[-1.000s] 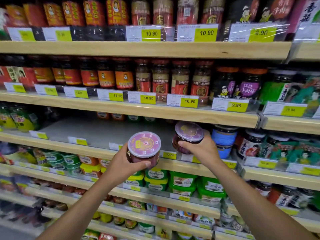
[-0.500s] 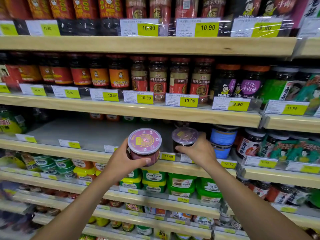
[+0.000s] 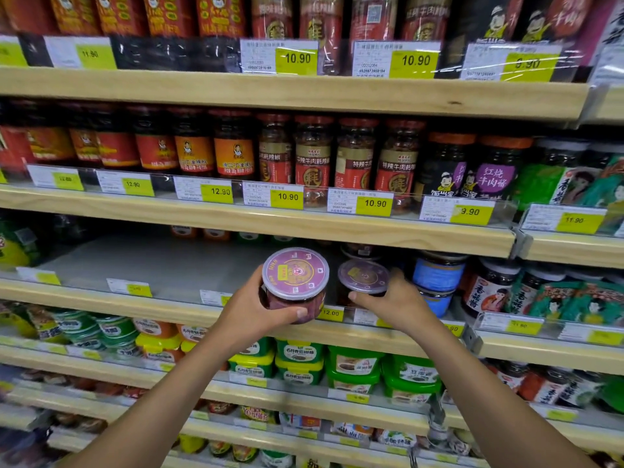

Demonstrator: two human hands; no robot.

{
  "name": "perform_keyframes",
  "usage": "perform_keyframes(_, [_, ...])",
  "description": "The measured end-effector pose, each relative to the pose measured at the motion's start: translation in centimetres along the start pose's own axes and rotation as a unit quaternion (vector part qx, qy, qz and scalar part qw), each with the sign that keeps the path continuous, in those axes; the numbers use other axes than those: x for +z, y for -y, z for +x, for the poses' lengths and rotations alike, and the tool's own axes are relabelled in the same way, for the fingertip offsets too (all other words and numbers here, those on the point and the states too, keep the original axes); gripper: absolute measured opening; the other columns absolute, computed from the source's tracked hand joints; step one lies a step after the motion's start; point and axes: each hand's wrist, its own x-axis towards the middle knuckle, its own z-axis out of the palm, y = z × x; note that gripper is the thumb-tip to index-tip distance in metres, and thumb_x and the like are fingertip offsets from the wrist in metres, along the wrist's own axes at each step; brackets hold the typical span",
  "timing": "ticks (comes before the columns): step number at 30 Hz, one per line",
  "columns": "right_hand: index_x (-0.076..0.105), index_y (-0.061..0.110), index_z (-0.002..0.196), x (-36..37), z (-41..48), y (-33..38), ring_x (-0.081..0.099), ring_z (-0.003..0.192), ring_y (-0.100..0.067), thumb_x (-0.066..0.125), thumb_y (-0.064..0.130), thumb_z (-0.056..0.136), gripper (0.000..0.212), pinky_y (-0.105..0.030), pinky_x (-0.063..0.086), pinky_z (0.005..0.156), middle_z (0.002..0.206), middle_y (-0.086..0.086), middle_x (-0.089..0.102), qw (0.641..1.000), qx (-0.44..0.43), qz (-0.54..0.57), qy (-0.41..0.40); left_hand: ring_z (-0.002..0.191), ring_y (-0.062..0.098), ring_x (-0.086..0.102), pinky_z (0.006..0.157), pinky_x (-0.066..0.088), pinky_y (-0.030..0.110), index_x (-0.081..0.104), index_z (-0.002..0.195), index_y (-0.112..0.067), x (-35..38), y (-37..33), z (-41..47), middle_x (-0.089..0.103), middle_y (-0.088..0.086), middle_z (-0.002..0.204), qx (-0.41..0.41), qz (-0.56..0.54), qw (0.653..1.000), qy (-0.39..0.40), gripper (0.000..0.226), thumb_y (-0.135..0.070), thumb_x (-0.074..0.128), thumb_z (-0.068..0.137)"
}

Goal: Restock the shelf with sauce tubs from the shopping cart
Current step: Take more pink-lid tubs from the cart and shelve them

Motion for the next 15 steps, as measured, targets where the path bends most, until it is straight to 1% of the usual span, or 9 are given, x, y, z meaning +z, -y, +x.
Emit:
perform_keyframes(2, [0.048,0.017,0.130,-0.5,-0.6,-0.5,0.063,0.116,-0.032,0.080,0.058,0.072,0.078,-0.038,0.053,0.085,0.122,-0.005,0.068,0.999,-0.023,0.001,-0.023,0.111,-0.003,0.063,0.099,0.055,0.037,0.051,0.128,-0.054,0.4,-0.3,0.4,0.067,-0.028,0.119,0.009,-0.005,1.000,0.002,0.091,-0.064,0.093,0.048])
perform_keyframes(4, [0.055,0.019,0.122,-0.9,-1.8,-0.7,0.065,0.107,-0.029,0.078,0.044,0.079,0.056,-0.037,0.052,0.079,0.113,-0.003,0.071,0.994,-0.063,0.019,-0.089,0.112,-0.005,0.061,0.098,0.053,0.032,0.050,0.131,-0.052,0.9,-0.7,0.7,0.066,-0.026,0.121,0.017,-0.003,1.000,0.002,0.093,-0.064,0.092,0.048])
perform_keyframes(6, [0.060,0.021,0.114,-0.9,-2.9,-0.7,0.065,0.098,-0.020,0.074,0.032,0.083,0.035,-0.039,0.054,0.080,0.104,0.002,0.068,0.982,-0.101,0.050,-0.152,0.114,-0.004,0.060,0.097,0.052,0.030,0.050,0.132,-0.050,1.5,-1.1,1.1,0.064,-0.024,0.124,0.024,-0.001,1.000,0.003,0.093,-0.063,0.091,0.050])
perform_keyframes(7, [0.062,0.024,0.112,-0.8,-3.5,-0.5,0.064,0.093,-0.013,0.073,0.028,0.084,0.030,-0.038,0.054,0.081,0.101,0.004,0.066,0.978,-0.116,0.062,-0.164,0.115,-0.003,0.060,0.097,0.051,0.030,0.050,0.132,-0.050,1.9,-1.3,1.4,0.064,-0.023,0.125,0.027,-0.001,1.000,0.005,0.092,-0.062,0.092,0.051])
perform_keyframes(9, [0.065,0.028,0.110,-0.4,-4.2,0.0,0.061,0.081,-0.003,0.072,0.022,0.084,0.027,-0.027,0.052,0.077,0.095,0.007,0.062,0.975,-0.137,0.092,-0.147,0.113,-0.008,0.059,0.094,0.049,0.025,0.051,0.129,-0.050,2.5,-1.8,1.9,0.064,-0.024,0.124,0.037,-0.005,0.999,0.011,0.085,-0.053,0.095,0.057])
perform_keyframes(11, [0.066,0.026,0.114,0.1,-4.7,0.5,0.060,0.082,0.003,0.073,0.017,0.084,0.032,-0.008,0.045,0.071,0.096,0.007,0.062,0.975,-0.152,0.119,-0.113,0.109,-0.015,0.058,0.090,0.047,0.018,0.052,0.124,-0.052,3.3,-2.3,2.6,0.063,-0.028,0.121,0.048,-0.009,0.999,0.020,0.077,-0.044,0.097,0.061])
perform_keyframes(12, [0.066,0.024,0.116,0.2,-4.9,0.6,0.059,0.085,0.004,0.074,0.015,0.084,0.035,-0.004,0.043,0.069,0.098,0.006,0.062,0.973,-0.161,0.128,-0.104,0.109,-0.016,0.058,0.089,0.046,0.016,0.052,0.121,-0.053,3.8,-2.6,2.9,0.064,-0.031,0.119,0.055,-0.008,0.998,0.023,0.075,-0.042,0.097,0.061])
perform_keyframes(13, [0.065,0.026,0.117,0.2,-5.0,0.7,0.060,0.086,0.003,0.075,0.015,0.083,0.037,-0.004,0.043,0.069,0.100,0.006,0.062,0.970,-0.172,0.135,-0.104,0.109,-0.015,0.058,0.090,0.047,0.017,0.053,0.118,-0.054,4.2,-2.8,3.3,0.065,-0.033,0.117,0.061,-0.007,0.998,0.025,0.074,-0.042,0.097,0.060])
perform_keyframes(15, [0.061,0.035,0.116,0.2,-5.0,0.5,0.063,0.086,-0.001,0.078,0.019,0.078,0.045,-0.011,0.048,0.072,0.102,0.009,0.061,0.965,-0.189,0.140,-0.113,0.110,-0.012,0.060,0.094,0.050,0.022,0.056,0.117,-0.051,5.0,-3.0,4.0,0.066,-0.034,0.116,0.069,-0.009,0.997,0.020,0.073,-0.047,0.097,0.056])
